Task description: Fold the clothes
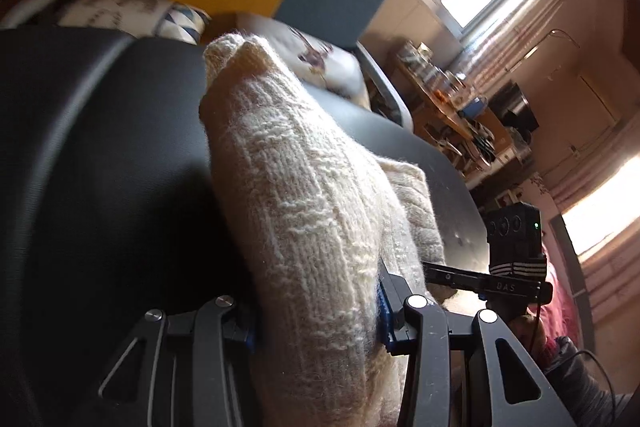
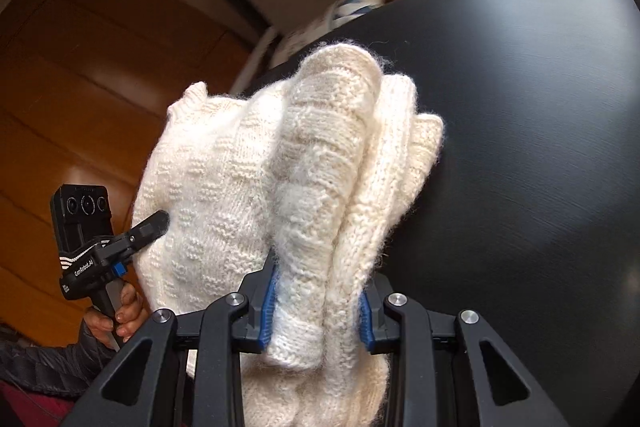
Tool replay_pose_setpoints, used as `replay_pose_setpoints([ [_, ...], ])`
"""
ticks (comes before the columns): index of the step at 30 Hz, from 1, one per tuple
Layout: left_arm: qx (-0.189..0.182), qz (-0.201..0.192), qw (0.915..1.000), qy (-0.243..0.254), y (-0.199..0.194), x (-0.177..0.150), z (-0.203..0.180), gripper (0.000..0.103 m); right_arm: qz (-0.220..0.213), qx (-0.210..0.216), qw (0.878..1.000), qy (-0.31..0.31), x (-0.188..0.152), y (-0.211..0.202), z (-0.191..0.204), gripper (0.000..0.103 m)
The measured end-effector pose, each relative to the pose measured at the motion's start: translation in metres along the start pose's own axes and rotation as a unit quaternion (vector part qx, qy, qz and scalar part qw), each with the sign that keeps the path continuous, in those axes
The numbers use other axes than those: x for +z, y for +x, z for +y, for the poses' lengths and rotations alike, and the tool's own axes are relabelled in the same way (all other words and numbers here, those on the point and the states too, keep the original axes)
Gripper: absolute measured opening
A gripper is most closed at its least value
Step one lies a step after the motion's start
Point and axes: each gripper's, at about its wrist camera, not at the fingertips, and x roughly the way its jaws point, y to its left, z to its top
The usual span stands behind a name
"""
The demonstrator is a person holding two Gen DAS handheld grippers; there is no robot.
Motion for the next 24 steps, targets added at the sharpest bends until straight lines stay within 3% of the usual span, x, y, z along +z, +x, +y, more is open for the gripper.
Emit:
replay_pose_setpoints([
  [6,0.057,-0.059,0.9960,-0.035,-0.062,0.005,0.050,0.044,0.058,0.044,0.995,-0.063,0.052,0.090,0.059,0.031],
  [10,0.103,-0.104,0.9863,-0.077,-0.113,0.005,0.099,0.044,0.105,0.067,0.986,-0.111,0.084,0.167,0.113,0.031],
  [14,0.151,-0.142,0.9688,-0.136,-0.160,-0.002,0.157,0.044,0.163,0.058,0.972,-0.156,0.098,0.250,0.164,0.031],
  [17,0.181,-0.146,0.9543,-0.187,-0.183,-0.010,0.203,0.044,0.203,0.048,0.960,-0.187,0.105,0.308,0.197,0.031],
  [21,0.210,-0.137,0.9291,-0.272,-0.198,-0.024,0.266,0.046,0.215,0.039,0.955,-0.200,0.108,0.341,0.216,0.036],
  [24,0.208,-0.130,0.9135,-0.324,-0.201,-0.032,0.299,0.053,0.222,0.023,0.952,-0.208,0.116,0.353,0.228,0.042],
])
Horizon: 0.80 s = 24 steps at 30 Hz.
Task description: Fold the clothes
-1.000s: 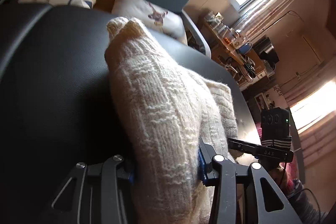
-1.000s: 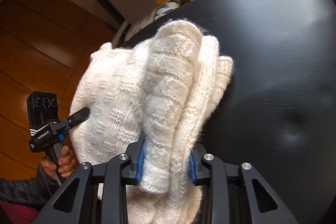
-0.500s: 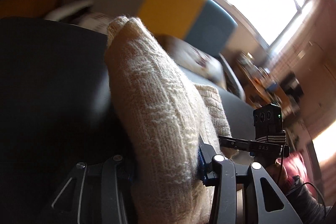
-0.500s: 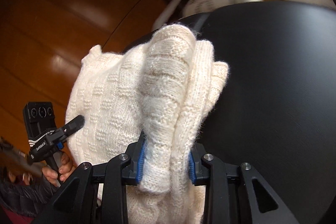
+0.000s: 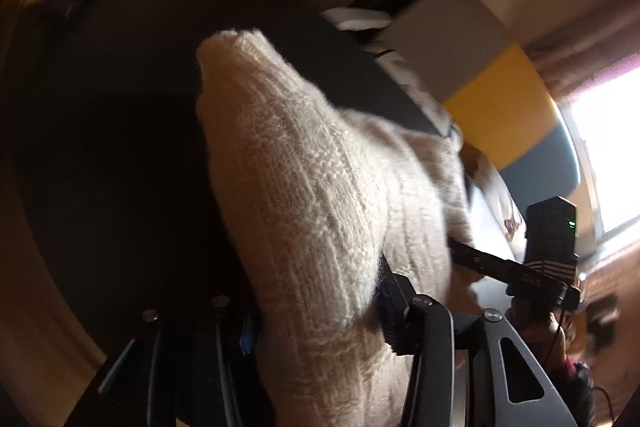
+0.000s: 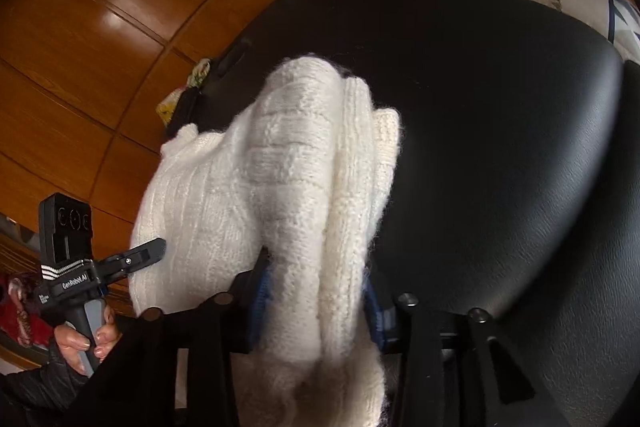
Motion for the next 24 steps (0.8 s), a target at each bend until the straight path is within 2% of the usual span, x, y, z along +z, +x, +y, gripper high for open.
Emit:
replay_pose_setpoints([
  [1,0.002,0.005,0.9999,-0.014,0.003,0.003,0.007,0.057,0.005,-0.003,1.000,0.001,0.009,0.001,0.000,0.045],
  [4,-0.005,0.009,0.9997,-0.024,0.001,0.007,0.017,0.062,-0.009,-0.046,0.998,-0.033,-0.003,-0.018,0.019,0.046],
  [7,0.012,-0.013,0.9998,-0.003,-0.013,0.007,0.017,0.065,-0.071,-0.116,0.982,-0.131,-0.014,-0.055,0.081,0.046],
  [8,0.022,-0.027,0.9994,0.006,-0.020,0.007,0.017,0.065,-0.087,-0.117,0.975,-0.169,-0.015,-0.062,0.098,0.046],
  [10,0.036,-0.065,0.9969,0.027,-0.036,0.008,0.015,0.066,-0.090,-0.101,0.965,-0.224,-0.017,-0.063,0.123,0.046],
  [12,0.036,-0.090,0.9945,0.041,-0.044,0.012,0.009,0.067,-0.070,-0.085,0.957,-0.269,-0.012,-0.052,0.140,0.046],
  [14,0.028,-0.107,0.9925,0.051,-0.046,0.018,0.002,0.068,-0.040,-0.096,0.950,-0.296,-0.008,-0.033,0.144,0.045],
  [15,0.023,-0.113,0.9918,0.054,-0.045,0.021,-0.001,0.068,-0.023,-0.101,0.949,-0.298,-0.004,-0.023,0.140,0.045],
  [19,0.005,-0.102,0.9941,0.036,-0.023,0.035,-0.009,0.068,0.026,-0.119,0.959,-0.255,0.019,0.017,0.107,0.045],
  [22,0.008,-0.075,0.9971,0.010,-0.006,0.030,-0.021,0.068,0.024,-0.088,0.971,-0.221,0.028,0.026,0.082,0.045],
  [24,0.022,-0.066,0.9976,-0.002,0.001,0.026,-0.026,0.068,0.018,-0.080,0.971,-0.222,0.029,0.031,0.079,0.045],
])
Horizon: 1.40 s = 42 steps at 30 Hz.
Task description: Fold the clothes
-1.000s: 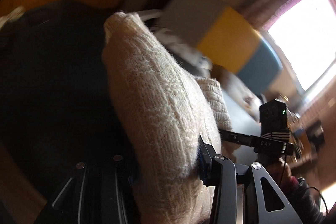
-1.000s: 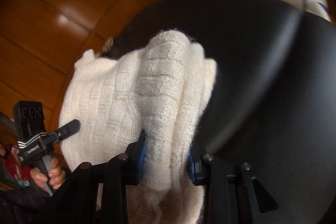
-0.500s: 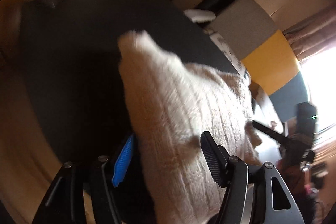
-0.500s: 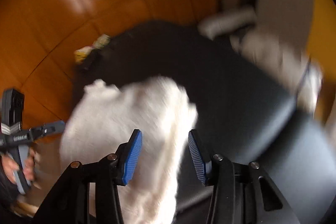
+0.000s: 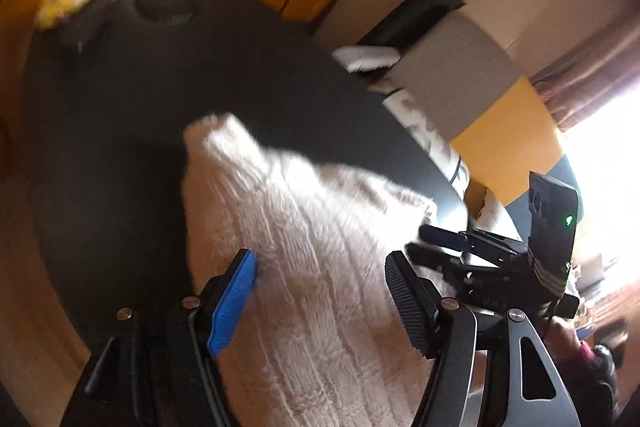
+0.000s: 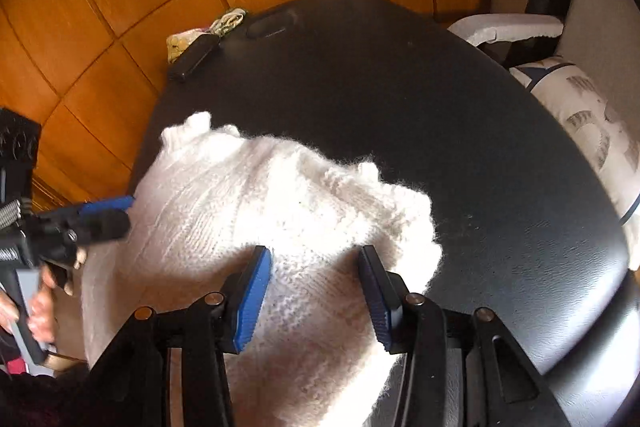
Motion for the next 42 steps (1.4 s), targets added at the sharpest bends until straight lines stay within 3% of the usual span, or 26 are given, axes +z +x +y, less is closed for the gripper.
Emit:
replay_pose_setpoints([
  [4,0.035,-0.013,0.9990,0.024,0.001,-0.015,-0.012,0.069,-0.006,-0.013,1.000,-0.006,0.005,0.003,0.005,0.045],
  [6,0.050,-0.016,0.9978,0.041,0.002,-0.019,-0.020,0.070,-0.017,-0.031,0.999,-0.022,0.002,-0.015,0.014,0.045],
  [10,0.052,-0.034,0.9975,0.033,-0.011,-0.021,-0.018,0.070,-0.049,-0.015,0.996,-0.079,-0.016,-0.055,0.050,0.045],
  [13,0.055,-0.053,0.9968,0.024,-0.026,-0.027,-0.015,0.070,-0.030,-0.022,0.993,-0.113,-0.038,-0.057,0.073,0.045],
  [16,0.059,-0.061,0.9961,0.025,-0.035,-0.043,-0.016,0.071,0.011,-0.068,0.995,-0.079,-0.058,-0.028,0.060,0.043],
  [19,0.069,-0.037,0.9961,0.039,-0.024,-0.058,-0.023,0.072,-0.032,-0.064,0.997,-0.040,-0.071,-0.026,0.046,0.043],
  [23,0.101,-0.044,0.9909,0.077,-0.020,-0.070,-0.034,0.075,-0.053,-0.073,0.996,-0.004,-0.068,-0.038,0.051,0.043],
  [26,0.118,-0.045,0.9894,0.072,-0.033,-0.069,-0.035,0.075,-0.104,-0.074,0.991,0.029,-0.072,-0.062,0.067,0.045],
  [29,0.167,-0.067,0.9821,0.057,-0.063,-0.071,-0.034,0.080,-0.156,-0.077,0.983,0.060,-0.080,-0.089,0.088,0.045],
  [31,0.186,-0.085,0.9773,0.055,-0.083,-0.074,-0.036,0.086,-0.170,-0.096,0.979,0.066,-0.087,-0.103,0.102,0.051],
  [36,0.211,-0.128,0.9660,0.079,-0.121,-0.089,-0.048,0.092,-0.184,-0.159,0.968,0.057,-0.099,-0.120,0.136,0.053],
  [38,0.218,-0.142,0.9608,0.095,-0.134,-0.094,-0.054,0.093,-0.186,-0.162,0.968,0.052,-0.101,-0.122,0.144,0.053],
  [42,0.202,-0.163,0.9608,0.097,-0.154,-0.098,-0.063,0.093,-0.185,-0.162,0.968,0.051,-0.099,-0.119,0.150,0.053],
])
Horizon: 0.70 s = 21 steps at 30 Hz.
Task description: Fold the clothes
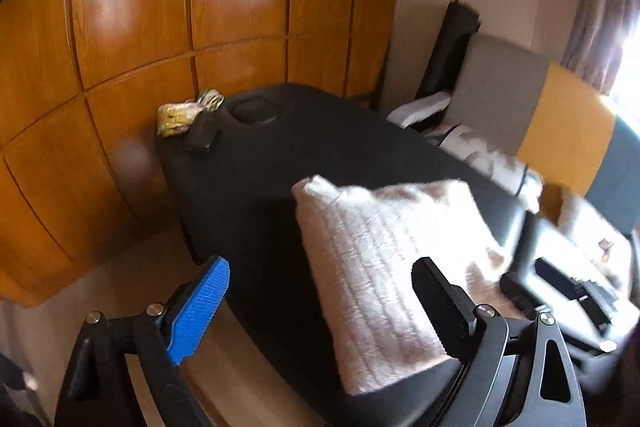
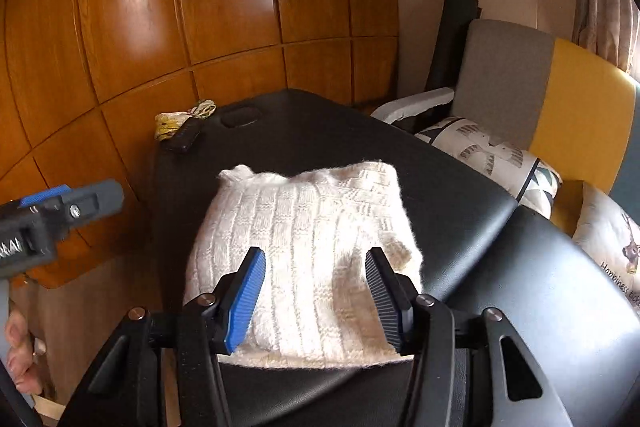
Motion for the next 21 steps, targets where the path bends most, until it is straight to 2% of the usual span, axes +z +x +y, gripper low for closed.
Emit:
replay_pose_setpoints([
  [2,0.003,-0.007,1.0000,-0.005,-0.008,0.003,0.000,0.093,-0.001,-0.002,1.000,-0.005,0.002,0.001,0.004,0.053],
  [4,0.021,-0.010,0.9997,0.009,-0.014,0.006,-0.004,0.091,-0.002,-0.004,1.000,-0.014,0.004,0.002,0.009,0.053],
  [7,0.045,-0.044,0.9978,0.019,-0.028,0.004,-0.006,0.091,0.002,-0.004,1.000,-0.020,0.005,0.004,0.012,0.053],
  [9,0.038,-0.054,0.9977,0.013,-0.032,0.005,-0.004,0.091,0.007,-0.003,1.000,-0.023,0.005,0.006,0.012,0.053],
  [13,0.017,-0.042,0.9989,0.013,-0.030,0.009,-0.001,0.091,0.017,-0.006,0.999,-0.034,0.004,0.012,0.016,0.053],
  [21,0.015,-0.043,0.9988,0.017,-0.026,0.010,0.001,0.091,0.036,-0.016,0.998,-0.047,0.000,0.023,0.019,0.053],
])
